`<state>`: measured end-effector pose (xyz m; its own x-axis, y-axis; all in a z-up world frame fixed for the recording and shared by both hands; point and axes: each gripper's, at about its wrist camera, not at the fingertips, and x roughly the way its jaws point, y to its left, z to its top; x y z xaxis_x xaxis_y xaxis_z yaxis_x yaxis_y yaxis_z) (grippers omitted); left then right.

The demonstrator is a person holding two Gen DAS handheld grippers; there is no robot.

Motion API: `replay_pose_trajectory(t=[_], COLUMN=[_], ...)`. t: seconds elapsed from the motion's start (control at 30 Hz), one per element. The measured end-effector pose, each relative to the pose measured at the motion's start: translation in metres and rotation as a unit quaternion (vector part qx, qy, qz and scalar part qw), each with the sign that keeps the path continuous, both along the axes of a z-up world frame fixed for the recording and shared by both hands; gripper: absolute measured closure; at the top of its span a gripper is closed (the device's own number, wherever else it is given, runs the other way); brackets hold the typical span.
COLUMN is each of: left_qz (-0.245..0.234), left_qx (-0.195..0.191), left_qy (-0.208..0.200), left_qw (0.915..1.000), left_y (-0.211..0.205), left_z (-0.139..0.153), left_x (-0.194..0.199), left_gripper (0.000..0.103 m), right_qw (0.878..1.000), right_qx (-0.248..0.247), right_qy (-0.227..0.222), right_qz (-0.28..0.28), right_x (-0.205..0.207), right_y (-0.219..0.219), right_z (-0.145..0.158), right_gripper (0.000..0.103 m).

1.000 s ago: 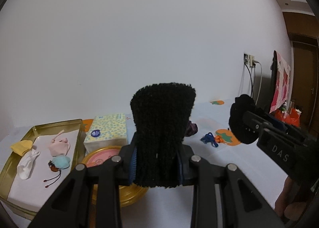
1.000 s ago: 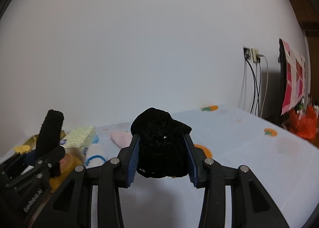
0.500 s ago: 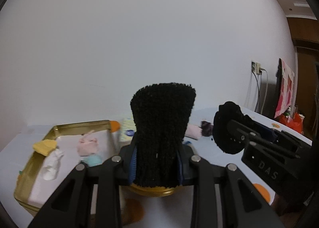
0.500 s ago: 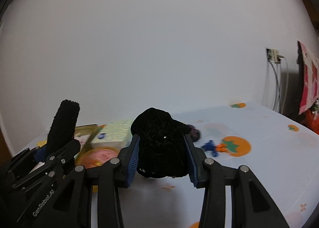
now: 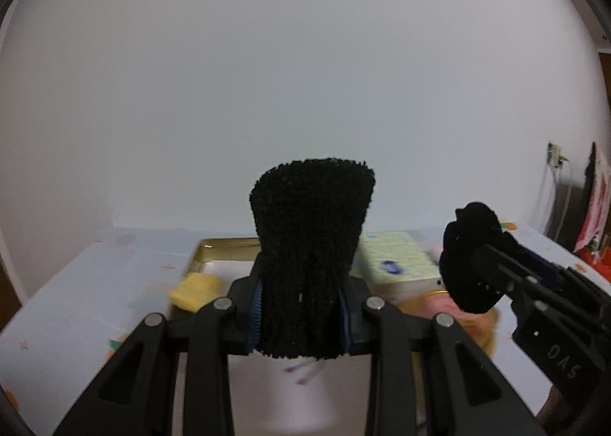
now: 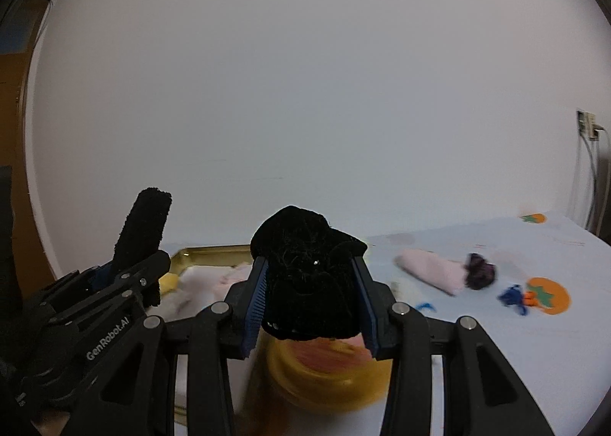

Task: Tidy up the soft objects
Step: 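Lower both black socks into the gold tray and open both tools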

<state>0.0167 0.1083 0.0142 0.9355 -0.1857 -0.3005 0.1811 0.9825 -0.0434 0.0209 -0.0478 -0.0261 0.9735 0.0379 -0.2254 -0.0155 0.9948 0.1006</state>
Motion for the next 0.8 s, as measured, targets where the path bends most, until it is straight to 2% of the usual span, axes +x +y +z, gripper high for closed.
replay_pose_trajectory(t=[0.13,0.27,0.4,0.57,0.8], left_qz=[0.020,0.036,0.039,0.045,0.042], left_qx=[0.007,0.017,0.029,0.056,0.073], left_qy=[0.013,0.052,0.075,0.093,0.129], left_qw=[0.9997,0.9978,0.9960,0.9931,0.9881], left_y=[0.019,0.031,0.033,0.027,0.024], left_z=[-0.003,-0.012,-0.018,-0.025,-0.037], left_x=[0.013,0.031,0.040,0.048,0.061], left_gripper=[0.073,0.073,0.073,0.073,0.073], right_qw=[1.000,1.000,0.999,0.998,0.995], right_qx=[0.000,0.004,0.014,0.003,-0.009], right_qy=[-0.003,0.004,0.023,0.054,0.094], right_qz=[0.015,0.018,0.018,0.021,0.026], right_x=[0.017,0.034,0.051,0.067,0.083], right_y=[0.019,0.032,0.035,0.035,0.034], right_z=[0.002,0.002,-0.002,-0.012,-0.025], right_gripper=[0.058,0.058,0.058,0.058,0.058])
